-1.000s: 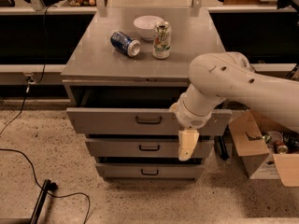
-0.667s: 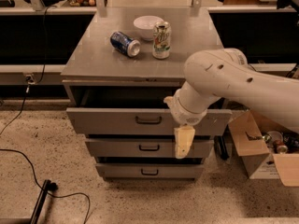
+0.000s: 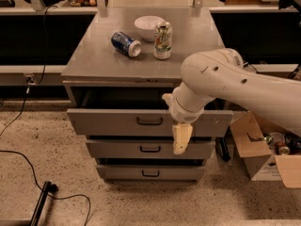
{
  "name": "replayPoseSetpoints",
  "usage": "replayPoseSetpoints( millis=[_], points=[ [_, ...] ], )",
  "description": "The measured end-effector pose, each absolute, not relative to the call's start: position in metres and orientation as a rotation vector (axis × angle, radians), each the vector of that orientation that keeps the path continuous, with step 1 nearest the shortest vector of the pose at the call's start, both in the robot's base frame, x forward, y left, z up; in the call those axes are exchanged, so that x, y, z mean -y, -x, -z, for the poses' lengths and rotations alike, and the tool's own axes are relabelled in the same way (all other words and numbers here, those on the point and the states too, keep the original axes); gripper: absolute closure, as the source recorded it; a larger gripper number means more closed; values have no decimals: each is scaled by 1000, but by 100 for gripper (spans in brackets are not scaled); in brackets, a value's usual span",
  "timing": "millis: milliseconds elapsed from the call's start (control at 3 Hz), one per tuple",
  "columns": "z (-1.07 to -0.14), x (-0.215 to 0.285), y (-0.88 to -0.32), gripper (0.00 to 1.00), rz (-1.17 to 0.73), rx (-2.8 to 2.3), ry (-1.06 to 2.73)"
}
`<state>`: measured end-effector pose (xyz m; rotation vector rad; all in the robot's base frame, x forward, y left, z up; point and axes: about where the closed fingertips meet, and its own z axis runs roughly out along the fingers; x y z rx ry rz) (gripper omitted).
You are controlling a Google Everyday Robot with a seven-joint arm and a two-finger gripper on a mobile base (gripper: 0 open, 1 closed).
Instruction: Open top drawer
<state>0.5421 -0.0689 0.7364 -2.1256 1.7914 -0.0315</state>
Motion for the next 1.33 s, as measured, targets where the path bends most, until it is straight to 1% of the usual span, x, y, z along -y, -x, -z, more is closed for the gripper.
replayPoseSetpoints(
  millis=[667, 1000, 1333],
  points=[
    [-707, 82, -555, 0, 10, -1839, 2120],
    [-696, 101, -571, 0, 43, -1884, 2068],
    [-682, 117, -588, 10, 58, -1935, 2046]
  ],
)
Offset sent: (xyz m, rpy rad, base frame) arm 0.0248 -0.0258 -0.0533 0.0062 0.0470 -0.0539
